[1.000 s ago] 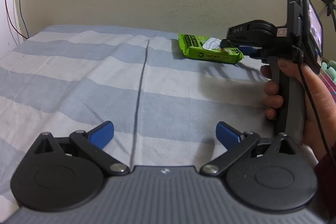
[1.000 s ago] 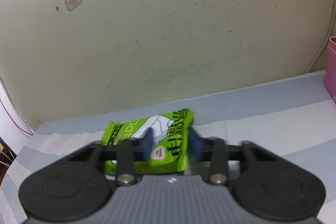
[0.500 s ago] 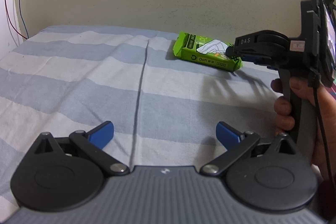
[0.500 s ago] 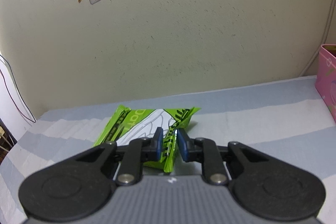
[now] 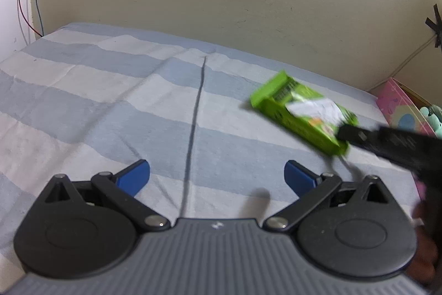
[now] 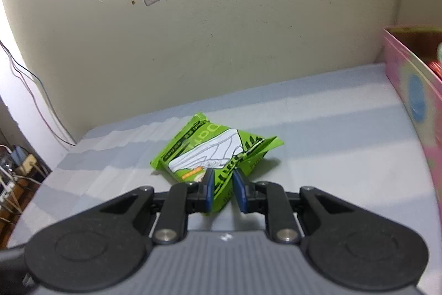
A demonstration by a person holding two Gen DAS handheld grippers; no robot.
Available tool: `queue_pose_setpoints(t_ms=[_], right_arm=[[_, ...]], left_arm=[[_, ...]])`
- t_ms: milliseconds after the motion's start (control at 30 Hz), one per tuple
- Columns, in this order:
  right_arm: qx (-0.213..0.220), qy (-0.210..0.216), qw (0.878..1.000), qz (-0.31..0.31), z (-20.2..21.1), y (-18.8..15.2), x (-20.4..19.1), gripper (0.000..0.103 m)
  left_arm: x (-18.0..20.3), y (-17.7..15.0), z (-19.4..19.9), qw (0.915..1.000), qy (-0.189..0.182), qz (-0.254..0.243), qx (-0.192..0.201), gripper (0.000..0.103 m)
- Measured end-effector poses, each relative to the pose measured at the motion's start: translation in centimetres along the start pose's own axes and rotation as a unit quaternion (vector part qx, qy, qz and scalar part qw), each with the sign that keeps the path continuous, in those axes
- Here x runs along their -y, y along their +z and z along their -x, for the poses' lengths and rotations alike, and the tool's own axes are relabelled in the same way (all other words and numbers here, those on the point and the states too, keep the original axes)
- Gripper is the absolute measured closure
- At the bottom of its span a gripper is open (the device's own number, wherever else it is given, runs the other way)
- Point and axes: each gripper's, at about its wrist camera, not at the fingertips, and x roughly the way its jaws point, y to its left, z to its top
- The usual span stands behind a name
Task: Organize objects
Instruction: 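Grasp the green snack packet with the right gripper and lift, then carry the snack packet toward the tin and regrip it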
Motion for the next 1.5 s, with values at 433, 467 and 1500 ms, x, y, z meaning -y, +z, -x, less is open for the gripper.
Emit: queue_pose_setpoints(t_ms=[433,467,1500], right_arm=[[0.000,-0.004,0.996,-0.091,12.6,-6.5,5.0,0.089],[0.005,-0.009,0.995,-0.100,13.7,-7.1,5.7,0.090],[0.132,-0.090,0.976,-0.146,28.8,-15.0,16.0,0.066]], left_arm=[[1.0,-0.5,1.1,0.9993,-0.021,-0.026,0.019,0.000],[1.3,-0.6,1.3,0.9988,-0.027,-0.034,0.024,0.000],[14.9,-8.1,5.2,0.9621,-0.061,-0.266,0.001,0.000]])
